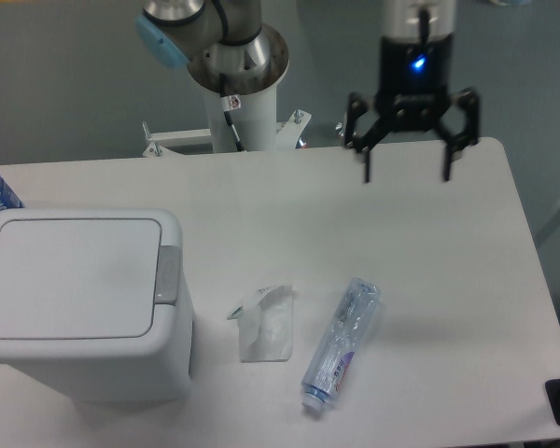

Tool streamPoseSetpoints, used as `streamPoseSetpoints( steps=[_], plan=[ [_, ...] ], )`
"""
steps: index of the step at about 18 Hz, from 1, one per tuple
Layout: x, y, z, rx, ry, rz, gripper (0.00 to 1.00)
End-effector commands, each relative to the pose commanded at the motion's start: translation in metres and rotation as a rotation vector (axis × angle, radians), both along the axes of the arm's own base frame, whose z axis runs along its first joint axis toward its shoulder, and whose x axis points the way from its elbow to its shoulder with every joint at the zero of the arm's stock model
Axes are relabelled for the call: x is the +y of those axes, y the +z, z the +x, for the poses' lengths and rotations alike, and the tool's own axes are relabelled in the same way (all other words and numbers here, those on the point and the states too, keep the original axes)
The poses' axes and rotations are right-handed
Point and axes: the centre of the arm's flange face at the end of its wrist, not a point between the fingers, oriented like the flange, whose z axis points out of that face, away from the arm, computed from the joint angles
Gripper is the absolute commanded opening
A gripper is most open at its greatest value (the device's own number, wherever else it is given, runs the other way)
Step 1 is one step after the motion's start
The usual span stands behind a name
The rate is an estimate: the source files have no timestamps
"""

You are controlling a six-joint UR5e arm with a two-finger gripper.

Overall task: Open the trash can
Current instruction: 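Move the open gripper toward the grey button on the trash can lid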

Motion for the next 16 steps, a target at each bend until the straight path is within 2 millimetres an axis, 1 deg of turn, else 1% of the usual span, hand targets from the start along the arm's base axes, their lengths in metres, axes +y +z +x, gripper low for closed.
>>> streamPoseSetpoints(
  steps=[2, 4, 6, 8, 10, 12, 16],
  plan=[
    [0.017, 0.001, 0.008, -0.083, 0.011, 0.065, 1.00],
    [0.027, -0.003, 0.012, -0.145, 0.024, 0.096, 1.00],
    [0.038, -0.006, 0.021, -0.154, 0.009, 0.094, 1.00],
    [0.056, -0.009, 0.033, -0.170, -0.009, 0.094, 1.00],
    [0.070, -0.012, 0.039, -0.173, -0.016, 0.103, 1.00],
    [0.086, -0.019, 0.051, -0.176, -0.049, 0.099, 1.00],
    [0.095, -0.024, 0.060, -0.186, -0.066, 0.093, 1.00]
  ],
)
